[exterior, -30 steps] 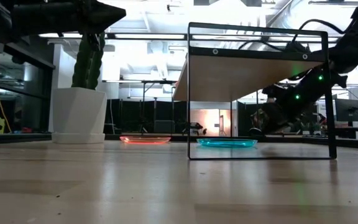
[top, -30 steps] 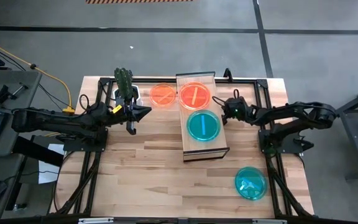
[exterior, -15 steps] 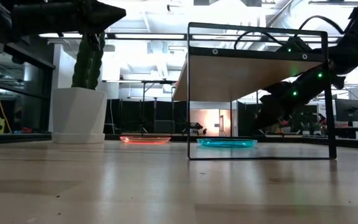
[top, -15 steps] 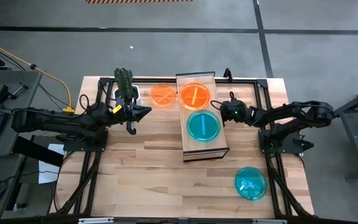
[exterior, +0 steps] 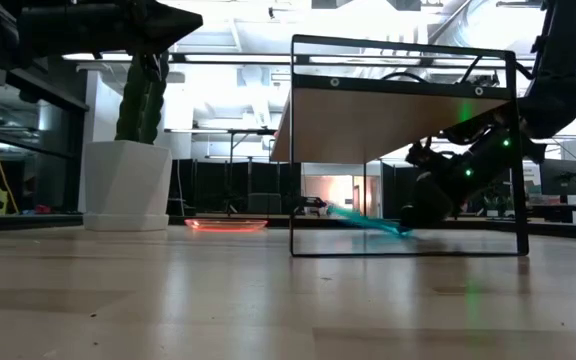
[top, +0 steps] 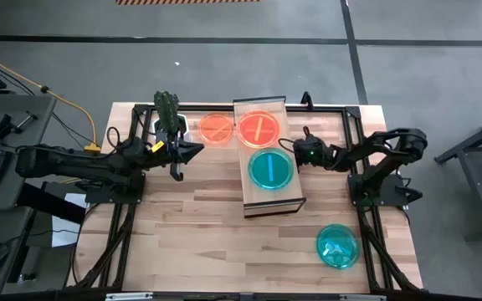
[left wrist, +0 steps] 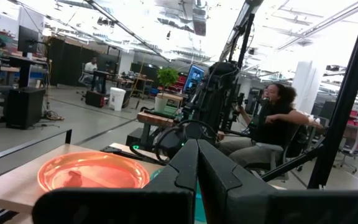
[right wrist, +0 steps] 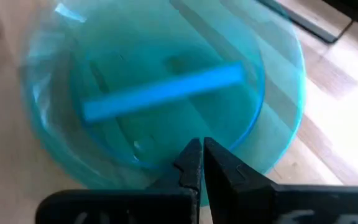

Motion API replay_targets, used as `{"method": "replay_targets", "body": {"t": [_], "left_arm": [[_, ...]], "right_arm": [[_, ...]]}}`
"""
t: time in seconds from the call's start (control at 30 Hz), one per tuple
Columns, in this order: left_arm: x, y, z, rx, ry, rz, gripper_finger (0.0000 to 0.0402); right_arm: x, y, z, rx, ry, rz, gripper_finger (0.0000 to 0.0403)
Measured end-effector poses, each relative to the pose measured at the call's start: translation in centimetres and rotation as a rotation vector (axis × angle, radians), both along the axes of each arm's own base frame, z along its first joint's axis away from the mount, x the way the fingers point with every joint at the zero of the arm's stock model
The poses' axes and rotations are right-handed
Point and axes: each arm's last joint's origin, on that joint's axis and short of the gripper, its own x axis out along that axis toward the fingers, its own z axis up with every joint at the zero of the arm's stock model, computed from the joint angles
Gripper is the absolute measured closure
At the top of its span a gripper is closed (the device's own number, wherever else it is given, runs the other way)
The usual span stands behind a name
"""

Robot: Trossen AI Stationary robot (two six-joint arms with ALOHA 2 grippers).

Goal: Place and stack plates onto a shelf
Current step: Stack the top blue plate on top of the blue plate on the shelf

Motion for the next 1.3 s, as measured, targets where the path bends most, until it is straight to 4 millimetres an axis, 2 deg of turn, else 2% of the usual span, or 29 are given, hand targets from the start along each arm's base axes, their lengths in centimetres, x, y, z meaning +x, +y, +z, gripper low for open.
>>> {"method": "replay_targets", "body": {"t": [0.4, 0.7, 0.87, 1.1, 1.3], "left_arm": [[0.0, 0.0, 0.0, 0.0, 0.0, 0.0, 0.0401], [0.0, 0.0, 0.0, 0.0, 0.001, 0.0, 0.0401], [0.0, 0.0, 0.0, 0.0, 0.001, 0.0, 0.0402], [0.0, 0.0, 0.0, 0.0, 0.0, 0.0, 0.0402], [0.0, 0.0, 0.0, 0.0, 0.001, 0.0, 0.0401]], "right_arm": [[-1.0, 0.1, 0.6, -0.045, 0.107, -0.09, 0.0403], [-4.0, 1.0, 1.9, -0.005, 0.292, -0.257, 0.0403], [-5.7, 1.7, 2.7, 0.037, 0.341, -0.329, 0.0403], [-7.1, 2.2, 3.9, 0.036, 0.321, -0.417, 0.0403], [-7.3, 2.2, 5.7, 0.022, 0.121, -0.488, 0.0403]]}}
